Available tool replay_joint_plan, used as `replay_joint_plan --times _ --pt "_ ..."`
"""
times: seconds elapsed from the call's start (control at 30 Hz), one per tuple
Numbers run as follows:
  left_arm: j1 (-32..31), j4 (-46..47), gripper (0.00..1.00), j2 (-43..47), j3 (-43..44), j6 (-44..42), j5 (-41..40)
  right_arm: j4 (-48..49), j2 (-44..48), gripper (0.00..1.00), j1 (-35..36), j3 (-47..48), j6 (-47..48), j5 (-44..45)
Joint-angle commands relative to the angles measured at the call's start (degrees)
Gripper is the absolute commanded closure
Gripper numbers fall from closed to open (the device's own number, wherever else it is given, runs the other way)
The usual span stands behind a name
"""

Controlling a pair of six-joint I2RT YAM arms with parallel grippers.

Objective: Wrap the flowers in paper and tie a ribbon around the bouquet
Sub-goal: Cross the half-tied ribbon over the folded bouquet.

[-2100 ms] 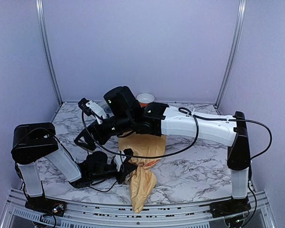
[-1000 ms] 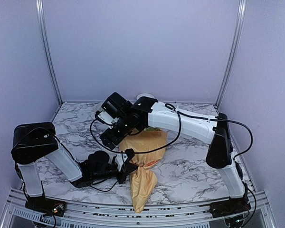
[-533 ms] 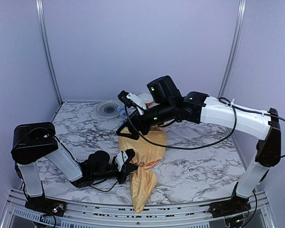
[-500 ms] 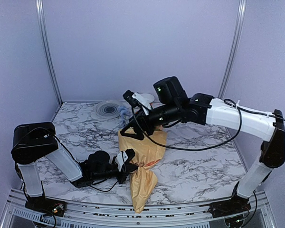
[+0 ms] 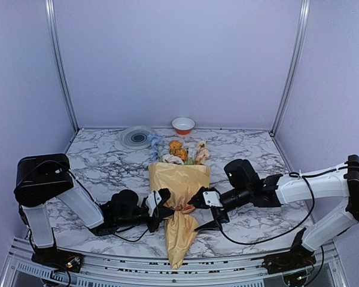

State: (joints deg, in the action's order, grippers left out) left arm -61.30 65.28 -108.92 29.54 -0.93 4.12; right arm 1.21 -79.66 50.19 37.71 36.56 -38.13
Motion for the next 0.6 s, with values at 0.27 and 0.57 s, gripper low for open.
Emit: replay_joint_plan --times 0.27,0.57 --pt "-0.09 -2.99 1.0 0.82 0.78 -0.56 1.1 0.76 -16.71 0.4 2.06 15.95 20.32 3.15" --pt "0.13 -3.47 1.0 0.94 0.71 -0.76 1.68 -3.16 -19.01 1.0 2.2 18.92 20.57 1.08"
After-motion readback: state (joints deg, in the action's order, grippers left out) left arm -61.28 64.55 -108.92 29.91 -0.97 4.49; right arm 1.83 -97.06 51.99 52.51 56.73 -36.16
